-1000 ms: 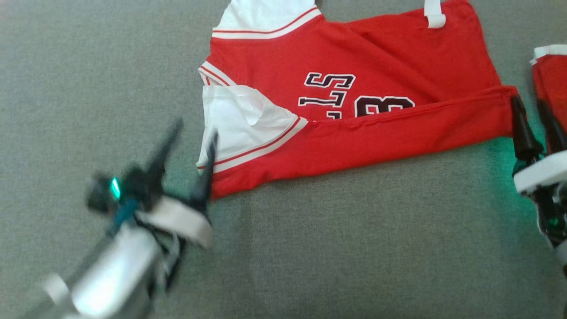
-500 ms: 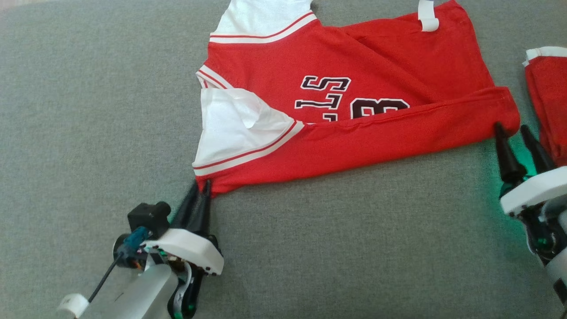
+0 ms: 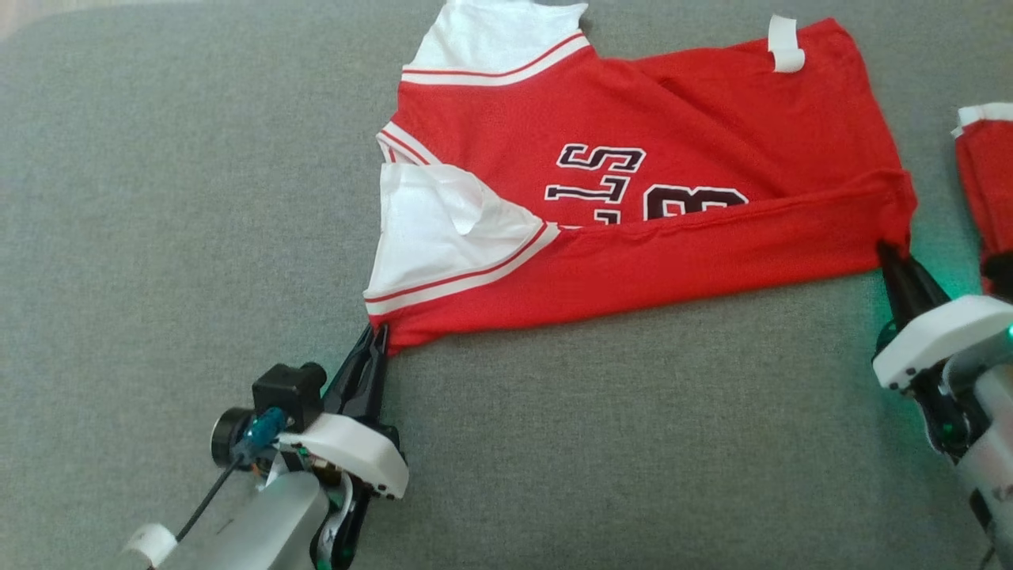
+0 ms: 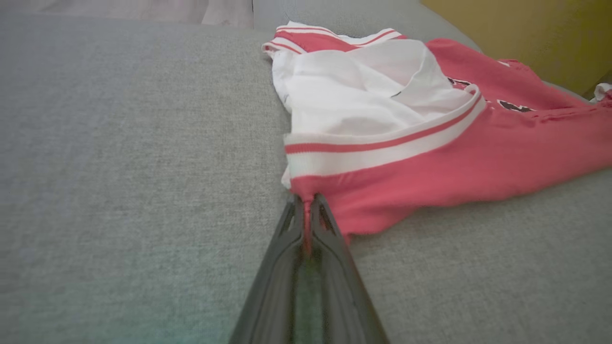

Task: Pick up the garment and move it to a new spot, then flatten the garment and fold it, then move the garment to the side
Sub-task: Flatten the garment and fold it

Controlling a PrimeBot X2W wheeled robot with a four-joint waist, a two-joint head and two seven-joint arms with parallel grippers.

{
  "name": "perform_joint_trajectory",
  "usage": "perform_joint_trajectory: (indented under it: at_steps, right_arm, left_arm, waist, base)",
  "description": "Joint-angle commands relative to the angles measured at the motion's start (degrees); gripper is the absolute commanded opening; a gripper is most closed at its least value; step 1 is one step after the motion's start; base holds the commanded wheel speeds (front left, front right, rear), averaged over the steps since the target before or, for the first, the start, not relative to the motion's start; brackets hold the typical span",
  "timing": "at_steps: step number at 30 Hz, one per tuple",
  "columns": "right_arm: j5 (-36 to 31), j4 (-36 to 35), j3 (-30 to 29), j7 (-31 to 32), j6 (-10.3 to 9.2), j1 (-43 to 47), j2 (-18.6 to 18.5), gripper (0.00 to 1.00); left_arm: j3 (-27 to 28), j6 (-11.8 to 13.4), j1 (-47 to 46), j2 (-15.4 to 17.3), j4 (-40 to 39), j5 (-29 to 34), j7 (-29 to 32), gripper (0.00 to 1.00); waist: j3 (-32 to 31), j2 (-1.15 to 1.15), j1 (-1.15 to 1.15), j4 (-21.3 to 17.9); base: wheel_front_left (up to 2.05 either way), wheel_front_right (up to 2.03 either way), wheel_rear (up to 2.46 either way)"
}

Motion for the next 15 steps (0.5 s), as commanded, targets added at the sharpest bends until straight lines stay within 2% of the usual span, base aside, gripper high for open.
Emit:
perform_joint_trajectory:
  at_steps: [1, 7, 15]
  right_arm:
    - [0.63, -1.34, 0.39, -0.45, -0.04, 1.91, -1.50, 0.00]
    - [4.30, -5.16, 0.29, -0.21, -0.04, 7.45, -3.19, 0.00]
    - [6.42, -10.66, -0.78, 0.43, -0.04, 16.56, -6.56, 0.00]
  left_arm:
    - [1.60, 0.09, -0.26, 1.66, -0.95, 0.71, -0.74, 0.00]
    - [2.22, 0.78, 4.84, 4.23, -4.43, 1.59, -1.11, 0.00]
    - [2.02, 4.00, 14.82, 9.01, -14.33, 2.03, -0.99, 0.00]
  waist:
    - [-0.80, 0.00, 0.00, -0.07]
    - [-4.36, 0.00, 0.00, -1.22]
    - [-8.12, 0.00, 0.00, -2.06]
  base:
    - [0.00, 0.00, 0.00]
    - [0.00, 0.00, 0.00]
    - [0.00, 0.00, 0.00]
